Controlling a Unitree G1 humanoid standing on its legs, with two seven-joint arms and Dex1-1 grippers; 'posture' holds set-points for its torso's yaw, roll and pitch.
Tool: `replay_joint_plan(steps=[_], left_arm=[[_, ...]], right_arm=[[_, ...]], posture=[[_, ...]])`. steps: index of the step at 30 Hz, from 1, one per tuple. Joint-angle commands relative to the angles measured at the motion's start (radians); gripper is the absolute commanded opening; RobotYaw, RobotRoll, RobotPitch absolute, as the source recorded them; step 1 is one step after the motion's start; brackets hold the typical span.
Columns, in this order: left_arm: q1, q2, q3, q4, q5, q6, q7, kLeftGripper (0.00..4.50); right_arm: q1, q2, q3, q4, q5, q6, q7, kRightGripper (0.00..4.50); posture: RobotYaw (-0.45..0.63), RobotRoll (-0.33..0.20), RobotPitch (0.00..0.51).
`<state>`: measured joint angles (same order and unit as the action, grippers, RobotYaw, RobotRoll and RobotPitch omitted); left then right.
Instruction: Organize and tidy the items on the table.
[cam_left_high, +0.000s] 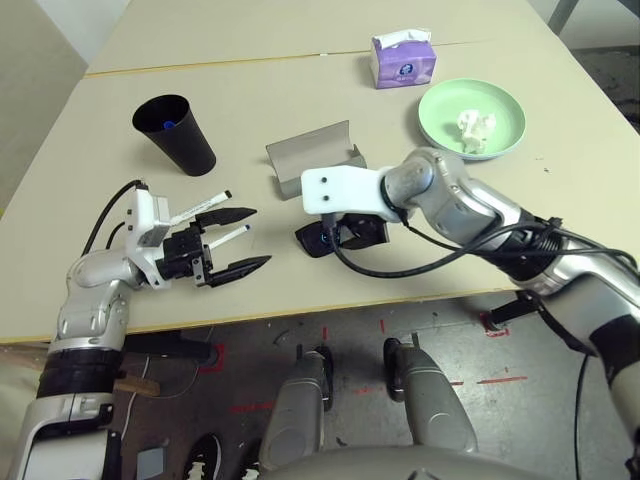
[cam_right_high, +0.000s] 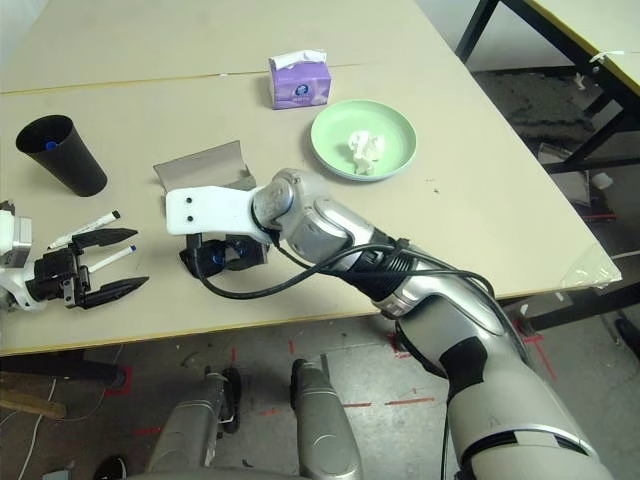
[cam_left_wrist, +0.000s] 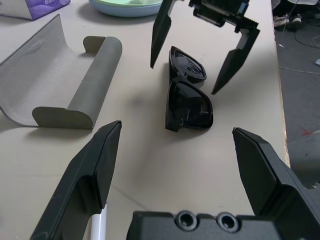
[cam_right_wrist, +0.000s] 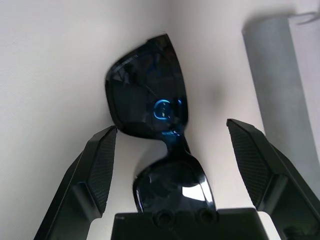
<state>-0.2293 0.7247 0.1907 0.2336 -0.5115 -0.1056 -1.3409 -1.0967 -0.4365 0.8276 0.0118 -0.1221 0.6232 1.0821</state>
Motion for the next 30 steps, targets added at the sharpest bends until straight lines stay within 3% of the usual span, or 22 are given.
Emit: replay_joint_plan(steps=[1, 21, 24, 30], left_arm=[[0.027, -0.004, 0.007, -0.028, -0.004, 0.009, 0.005, 4.5], [0.07, -0.008, 0.016, -0.091, -0.017, 0.034, 0.042, 4.5], [0.075, -0.008, 0.018, -0.097, -0.018, 0.034, 0.047, 4.5], [0.078, -0.011, 0.019, -0.113, -0.022, 0.037, 0.058, 4.5]], right_arm=[[0.03, 0.008, -0.024, -0.021, -0.008, 0.007, 0.025, 4.46], [0.061, 0.011, -0.07, 0.02, -0.072, -0.054, 0.082, 4.46], [0.064, 0.016, -0.078, 0.022, -0.075, -0.055, 0.087, 3.83], [0.064, 0.02, -0.093, 0.019, -0.072, -0.05, 0.102, 1.55]], posture=[[-0.09, 0.0, 0.236], [-0.08, 0.0, 0.238], [-0.07, 0.0, 0.237], [-0.07, 0.0, 0.234]])
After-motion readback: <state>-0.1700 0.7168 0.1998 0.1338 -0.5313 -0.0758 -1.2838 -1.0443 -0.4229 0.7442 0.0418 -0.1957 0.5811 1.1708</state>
